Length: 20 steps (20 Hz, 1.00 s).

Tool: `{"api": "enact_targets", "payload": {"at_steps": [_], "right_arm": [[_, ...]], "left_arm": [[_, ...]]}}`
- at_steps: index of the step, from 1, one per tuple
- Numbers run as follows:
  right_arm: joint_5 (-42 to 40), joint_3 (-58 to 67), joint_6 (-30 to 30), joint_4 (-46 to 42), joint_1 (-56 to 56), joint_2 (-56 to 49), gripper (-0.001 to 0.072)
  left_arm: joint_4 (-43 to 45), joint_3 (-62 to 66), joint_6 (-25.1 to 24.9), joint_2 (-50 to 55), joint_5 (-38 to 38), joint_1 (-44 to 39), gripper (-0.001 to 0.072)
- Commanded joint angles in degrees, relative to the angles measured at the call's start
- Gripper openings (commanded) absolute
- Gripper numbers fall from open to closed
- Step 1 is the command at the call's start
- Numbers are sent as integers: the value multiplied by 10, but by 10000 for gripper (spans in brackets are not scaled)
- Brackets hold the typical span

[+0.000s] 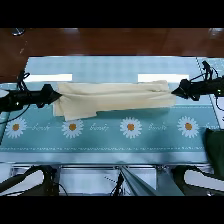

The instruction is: Fold the shirts.

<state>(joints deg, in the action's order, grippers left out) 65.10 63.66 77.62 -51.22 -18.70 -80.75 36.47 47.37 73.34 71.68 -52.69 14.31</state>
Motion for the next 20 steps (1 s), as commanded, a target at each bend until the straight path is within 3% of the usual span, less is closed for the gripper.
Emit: {"api": "enact_targets", "payload": {"at_steps": [1, 9, 10, 11, 12, 14, 17, 20], "right_arm": [[-11, 79, 10, 20, 7, -77, 21], [-11, 184, -1, 80, 8, -212, 22], [-11, 192, -3, 82, 8, -221, 58], [-11, 197, -4, 81, 8, -224, 327], [-10, 204, -16, 80, 5, -225, 648], [21, 233, -28, 61, -17, -224, 623], [76, 268, -13, 19, -73, -224, 623], [118, 260, -3, -7, -111, -237, 623]], "left_arm": [[-1, 108, 34, 94, 4, -23, 25], [-1, 205, 38, 211, 20, -36, 25], [-1, 210, 26, 213, 30, -37, 68], [0, 215, 15, 213, 29, -37, 289], [0, 225, -7, 212, 11, -33, 686], [32, 264, 10, 211, -47, -5, 698], [172, 304, 134, 194, -162, 73, 699], [235, 247, 131, 133, -182, 116, 699]]}}
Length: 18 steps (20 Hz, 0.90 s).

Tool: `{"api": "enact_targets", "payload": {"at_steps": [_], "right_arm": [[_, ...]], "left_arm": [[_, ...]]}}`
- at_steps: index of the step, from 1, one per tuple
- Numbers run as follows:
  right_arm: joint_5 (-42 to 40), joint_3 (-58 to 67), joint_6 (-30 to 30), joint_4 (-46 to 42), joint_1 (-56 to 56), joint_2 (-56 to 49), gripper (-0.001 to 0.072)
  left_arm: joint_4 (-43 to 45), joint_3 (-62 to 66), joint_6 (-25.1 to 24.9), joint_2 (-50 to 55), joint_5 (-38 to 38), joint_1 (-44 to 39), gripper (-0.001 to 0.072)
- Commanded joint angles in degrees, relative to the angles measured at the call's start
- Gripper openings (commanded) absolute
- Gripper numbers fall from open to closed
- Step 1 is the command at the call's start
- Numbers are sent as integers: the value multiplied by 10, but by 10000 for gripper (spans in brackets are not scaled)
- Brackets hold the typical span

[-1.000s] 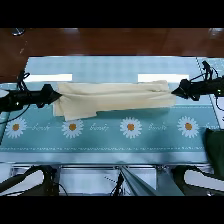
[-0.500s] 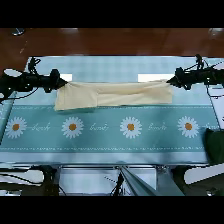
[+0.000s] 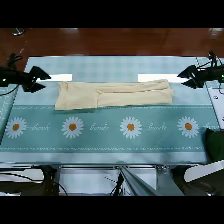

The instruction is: Fold the shirts.

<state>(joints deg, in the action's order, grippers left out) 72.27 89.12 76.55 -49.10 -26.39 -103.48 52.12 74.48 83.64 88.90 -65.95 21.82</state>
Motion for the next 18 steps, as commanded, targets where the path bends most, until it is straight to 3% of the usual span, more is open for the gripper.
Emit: {"api": "enact_targets", "payload": {"at_steps": [1, 3, 5, 8, 12, 13, 14, 15, 16, 17, 18], "right_arm": [[51, 0, 8, -26, -35, -17, 623], [66, -1, 6, -13, -24, -42, 623], [82, -1, -9, 14, -3, -64, 623], [83, -1, -16, 19, 42, -84, 623], [74, 0, -16, 19, 97, -94, 592], [75, 1, -16, 20, 105, -93, 454], [82, 2, -16, 23, 108, -89, 187], [92, 2, -17, 21, 109, -79, 23], [103, 1, -22, 11, 107, -64, 21], [112, 1, -23, -15, 104, -40, 21], [118, -2, -22, -41, 104, -12, 21]], "left_arm": [[72, -61, 16, -69, -23, 40, 698], [17, -154, -29, -139, 37, 21, 699], [-39, -235, -81, -203, 44, -11, 699], [-57, -299, -84, -265, 43, -74, 699], [-57, -302, -85, -267, 64, -158, 699], [-57, -302, -85, -265, 80, -173, 698], [-57, -302, -85, -263, 92, -184, 696], [-57, -302, -85, -263, 102, -192, 638], [-59, -302, -85, -262, 110, -199, 250], [-63, -302, -88, -261, 115, -205, 41], [-76, -302, -104, -261, 125, -216, 26]]}}
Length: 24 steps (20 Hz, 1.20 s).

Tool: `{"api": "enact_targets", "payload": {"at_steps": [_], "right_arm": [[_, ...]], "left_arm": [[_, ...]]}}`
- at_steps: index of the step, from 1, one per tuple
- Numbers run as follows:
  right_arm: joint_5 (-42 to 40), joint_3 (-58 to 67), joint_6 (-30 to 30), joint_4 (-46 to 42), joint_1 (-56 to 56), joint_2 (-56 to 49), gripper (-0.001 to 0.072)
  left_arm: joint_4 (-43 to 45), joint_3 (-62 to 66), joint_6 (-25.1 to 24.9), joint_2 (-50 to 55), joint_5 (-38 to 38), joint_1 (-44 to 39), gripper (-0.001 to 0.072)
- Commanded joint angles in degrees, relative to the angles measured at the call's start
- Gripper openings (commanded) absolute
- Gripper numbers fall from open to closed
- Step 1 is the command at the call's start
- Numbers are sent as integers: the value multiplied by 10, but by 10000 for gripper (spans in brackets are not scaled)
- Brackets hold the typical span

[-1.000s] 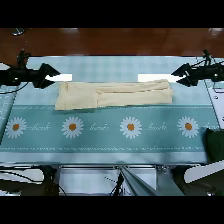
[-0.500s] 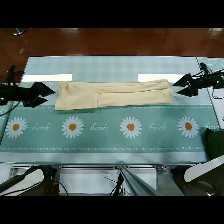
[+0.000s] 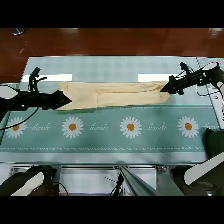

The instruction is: Fold the shirts.

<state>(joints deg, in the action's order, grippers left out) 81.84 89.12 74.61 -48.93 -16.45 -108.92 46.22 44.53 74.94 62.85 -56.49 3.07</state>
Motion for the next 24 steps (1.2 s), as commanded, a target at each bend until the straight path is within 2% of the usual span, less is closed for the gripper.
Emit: {"api": "enact_targets", "payload": {"at_steps": [1, 2, 3, 5, 7, 9, 11, 15, 18, 20, 22, 24], "right_arm": [[22, -17, -3, -63, 4, 81, 21], [19, -39, -5, -71, 4, 123, 21], [8, -73, -6, -70, 4, 174, 21], [-17, -148, -5, -61, 6, 281, 21], [-29, -213, -3, -52, 6, 384, 21], [-25, -260, 15, -46, 6, 470, 21], [-16, -292, 25, -38, 6, 536, 21], [-3, -311, 42, -33, 6, 605, 21], [4, -311, 42, -9, 6, 612, 21], [2, -311, 41, -7, 6, 612, 21], [2, -311, 40, -5, 6, 612, 21], [3, -311, 41, 8, 6, 612, 21]], "left_arm": [[-41, -2, -68, -1, 51, -52, 26], [-51, 0, -98, 1, 77, -86, 25], [-51, 5, -94, 7, 123, -132, 24], [-51, 28, -48, 44, 212, -219, 24], [-50, 95, -34, 120, 228, -289, 24], [-46, 190, 8, 217, 212, -342, 23], [-47, 300, 48, 318, 165, -382, 23], [-54, 480, 101, 468, 91, -453, 24], [-61, 518, 129, 509, 80, -508, 24], [-71, 518, 128, 513, 78, -530, 24], [-71, 527, 128, 506, 74, -510, 25], [-70, 534, 121, 484, 46, -450, 24]]}}
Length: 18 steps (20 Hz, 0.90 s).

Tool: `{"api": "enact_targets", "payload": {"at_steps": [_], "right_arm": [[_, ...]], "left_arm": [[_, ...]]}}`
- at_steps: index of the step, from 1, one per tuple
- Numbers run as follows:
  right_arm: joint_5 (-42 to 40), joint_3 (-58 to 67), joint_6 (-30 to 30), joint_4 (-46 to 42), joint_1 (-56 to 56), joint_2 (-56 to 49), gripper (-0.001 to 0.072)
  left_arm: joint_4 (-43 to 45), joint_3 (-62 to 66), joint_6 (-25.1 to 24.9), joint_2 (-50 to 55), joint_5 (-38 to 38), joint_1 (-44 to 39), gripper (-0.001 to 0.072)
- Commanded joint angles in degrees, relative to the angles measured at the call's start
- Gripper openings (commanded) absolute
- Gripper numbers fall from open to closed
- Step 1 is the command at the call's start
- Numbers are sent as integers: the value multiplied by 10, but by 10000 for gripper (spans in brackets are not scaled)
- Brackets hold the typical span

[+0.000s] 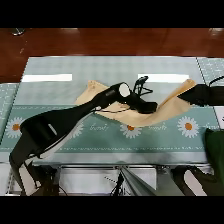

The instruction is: Fold the shirts.

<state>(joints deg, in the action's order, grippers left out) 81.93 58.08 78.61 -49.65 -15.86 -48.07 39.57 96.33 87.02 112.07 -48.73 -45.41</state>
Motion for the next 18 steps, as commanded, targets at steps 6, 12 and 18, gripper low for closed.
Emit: {"api": "enact_targets", "payload": {"at_steps": [6, 12, 18], "right_arm": [[-54, 30, 1, 68, 100, -28, 21], [-150, 210, 33, 31, 349, -257, 22], [-170, 419, 54, 33, 453, -539, 22]], "left_arm": [[54, -4, -9, -155, -219, 328, 25], [83, -206, -76, -478, -212, 569, 25], [71, -525, -78, -826, -172, 590, 25]]}}
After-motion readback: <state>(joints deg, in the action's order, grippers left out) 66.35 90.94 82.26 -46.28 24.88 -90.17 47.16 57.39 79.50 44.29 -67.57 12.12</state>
